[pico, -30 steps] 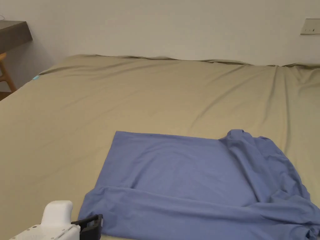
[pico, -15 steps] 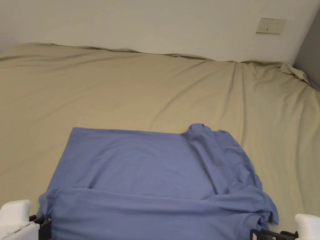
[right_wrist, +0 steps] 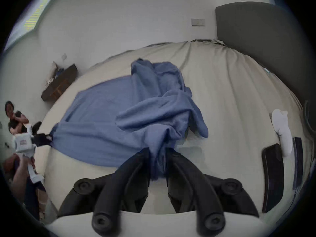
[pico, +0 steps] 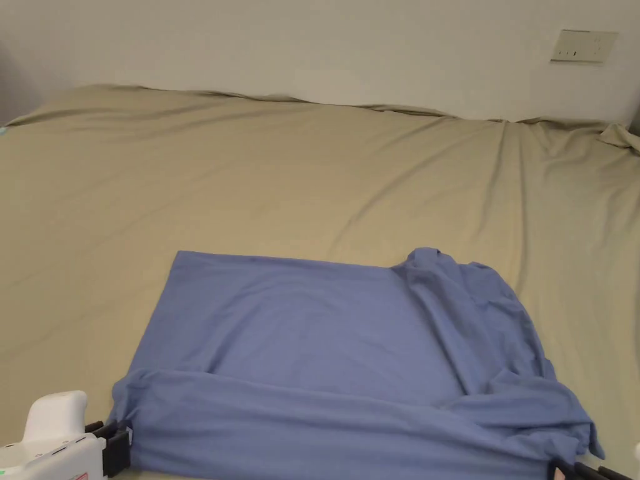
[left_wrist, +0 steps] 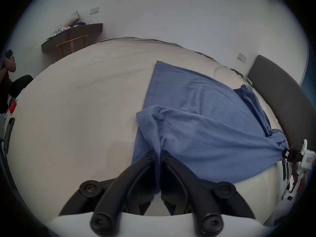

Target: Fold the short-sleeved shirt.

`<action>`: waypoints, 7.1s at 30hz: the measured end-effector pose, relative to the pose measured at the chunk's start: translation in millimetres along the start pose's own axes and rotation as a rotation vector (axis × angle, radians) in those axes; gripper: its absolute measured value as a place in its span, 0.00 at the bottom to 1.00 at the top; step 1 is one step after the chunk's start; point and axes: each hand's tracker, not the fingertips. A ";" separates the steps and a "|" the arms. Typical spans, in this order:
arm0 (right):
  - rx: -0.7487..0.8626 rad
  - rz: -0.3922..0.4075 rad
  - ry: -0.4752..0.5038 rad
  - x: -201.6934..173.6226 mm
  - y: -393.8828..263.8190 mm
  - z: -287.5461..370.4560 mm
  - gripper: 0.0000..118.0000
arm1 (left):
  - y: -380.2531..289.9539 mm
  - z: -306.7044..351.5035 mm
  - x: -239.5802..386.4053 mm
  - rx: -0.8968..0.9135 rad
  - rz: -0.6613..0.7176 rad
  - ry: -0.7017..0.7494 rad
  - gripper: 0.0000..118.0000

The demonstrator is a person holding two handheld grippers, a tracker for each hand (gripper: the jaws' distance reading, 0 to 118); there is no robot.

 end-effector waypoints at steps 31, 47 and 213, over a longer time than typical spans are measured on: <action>-0.184 -0.045 -0.019 18.2 -80.1 82.6 0.16 | -88.4 94.3 -3.4 -0.128 -0.007 -0.023 0.02; 0.272 0.144 -0.063 -42.8 22.1 122.4 0.03 | 7.3 151.5 54.5 0.310 -0.121 -0.042 0.00; 0.123 0.126 0.021 -42.9 -21.2 157.5 0.02 | 31.0 91.9 175.5 -0.325 -0.014 -0.634 0.07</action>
